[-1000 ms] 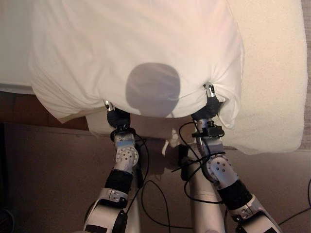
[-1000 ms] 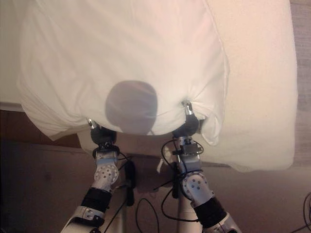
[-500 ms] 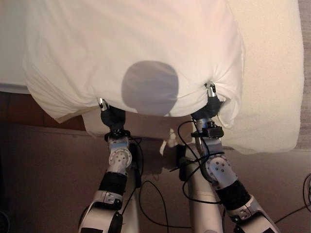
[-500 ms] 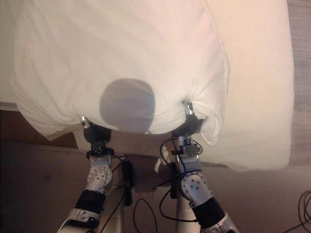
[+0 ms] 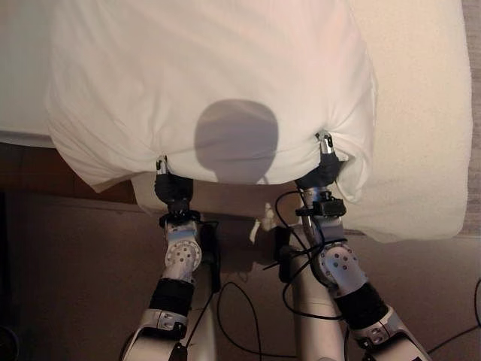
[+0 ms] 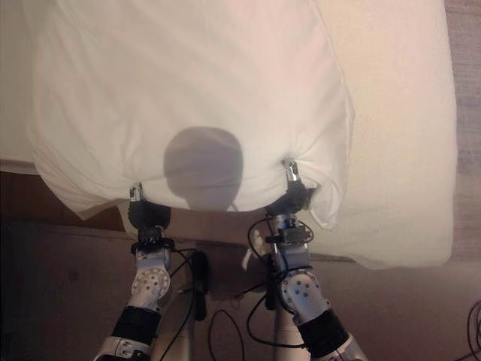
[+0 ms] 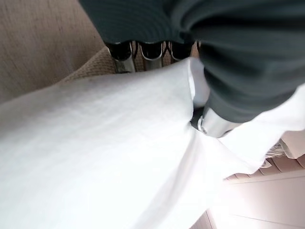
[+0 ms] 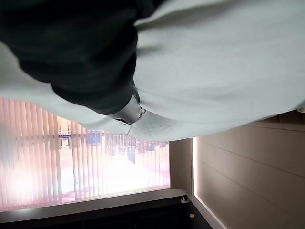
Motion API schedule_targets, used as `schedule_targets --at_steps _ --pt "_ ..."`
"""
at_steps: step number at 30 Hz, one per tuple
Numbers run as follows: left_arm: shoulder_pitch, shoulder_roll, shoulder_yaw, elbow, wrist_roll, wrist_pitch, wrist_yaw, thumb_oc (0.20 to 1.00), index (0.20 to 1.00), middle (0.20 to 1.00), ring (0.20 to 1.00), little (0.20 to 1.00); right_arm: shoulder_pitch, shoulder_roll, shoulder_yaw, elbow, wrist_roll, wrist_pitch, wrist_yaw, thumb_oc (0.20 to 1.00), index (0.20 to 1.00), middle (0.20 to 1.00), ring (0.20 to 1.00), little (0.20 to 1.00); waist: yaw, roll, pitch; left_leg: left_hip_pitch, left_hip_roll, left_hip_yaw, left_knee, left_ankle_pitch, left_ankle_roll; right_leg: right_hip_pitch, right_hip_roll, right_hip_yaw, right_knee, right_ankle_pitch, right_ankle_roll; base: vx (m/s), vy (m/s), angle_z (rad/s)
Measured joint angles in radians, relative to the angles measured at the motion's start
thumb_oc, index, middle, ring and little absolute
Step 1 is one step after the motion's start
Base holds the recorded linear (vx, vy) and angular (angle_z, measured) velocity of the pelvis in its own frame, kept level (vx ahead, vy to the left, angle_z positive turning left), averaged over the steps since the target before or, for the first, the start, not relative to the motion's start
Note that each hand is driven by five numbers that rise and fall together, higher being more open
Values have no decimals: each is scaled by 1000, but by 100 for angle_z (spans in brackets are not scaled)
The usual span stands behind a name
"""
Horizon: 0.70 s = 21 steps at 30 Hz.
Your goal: Make the bed
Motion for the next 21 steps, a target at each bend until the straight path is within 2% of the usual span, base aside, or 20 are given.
schedule_targets --at_steps 7,11,13,14,16,17,18,19,21 --pt "23 2 0 -5 38 -1 22 200 200 200 200 200 6 3 -1 5 -1 0 -1 200 200 200 200 200 3 10 6 49 -1 1 -61 29 -7 33 1 -8 -16 -2 -3 -3 -97 3" --pt "67 -3 -1 -46 48 -4 40 200 200 200 200 200 25 0 -5 27 -1 2 -5 200 200 200 200 200 4 17 9 105 1 -2 -76 36 -18 86 0 -20 -7 -23 -12 -16 -78 7" --pt "84 -14 0 -85 82 -8 65 200 200 200 200 200 37 -5 -33 56 -1 5 -5 200 200 200 200 200 37 17 11 134 -4 -38 -68 33 -25 99 -3 -13 30 -47 -21 11 16 6" --pt "94 -15 2 -89 92 -13 67 200 200 200 200 200 41 -7 -35 72 -1 6 -5 200 200 200 200 200 34 17 12 144 7 -49 -78 37 -32 103 -14 5 35 -55 -25 34 106 1" --pt "111 -8 3 -119 126 -22 79 200 200 200 200 200 39 -8 -38 99 -1 12 -5 200 200 200 200 200 35 9 16 179 7 -67 -117 39 -29 112 -7 9 40 -60 -21 57 265 -5" --pt "112 -6 3 -120 137 -26 81 200 200 200 200 200 44 -5 -40 107 -2 13 -5 200 200 200 200 200 37 0 21 190 7 -83 -125 38 -38 114 -8 27 31 -50 -28 62 330 -22" --pt "113 2 4 -122 145 -34 85 200 200 200 200 200 34 1 -41 126 -2 13 -5 200 200 200 200 200 49 -14 29 192 10 -129 -111 25 -27 116 -11 37 18 -38 -37 37 302 -28" --pt "96 8 2 -115 157 -37 88 200 200 200 200 200 40 4 -58 134 -2 18 -6 200 200 200 200 200 46 -30 44 206 60 -207 -136 18 -21 121 -6 54 11 -26 -30 68 460 -12" --pt "87 5 -2 -114 169 -34 88 200 200 200 200 200 40 -6 -78 151 -3 21 -5 200 200 200 200 200 37 -35 51 230 133 -249 -221 13 -30 121 3 65 13 -22 -17 76 627 2"
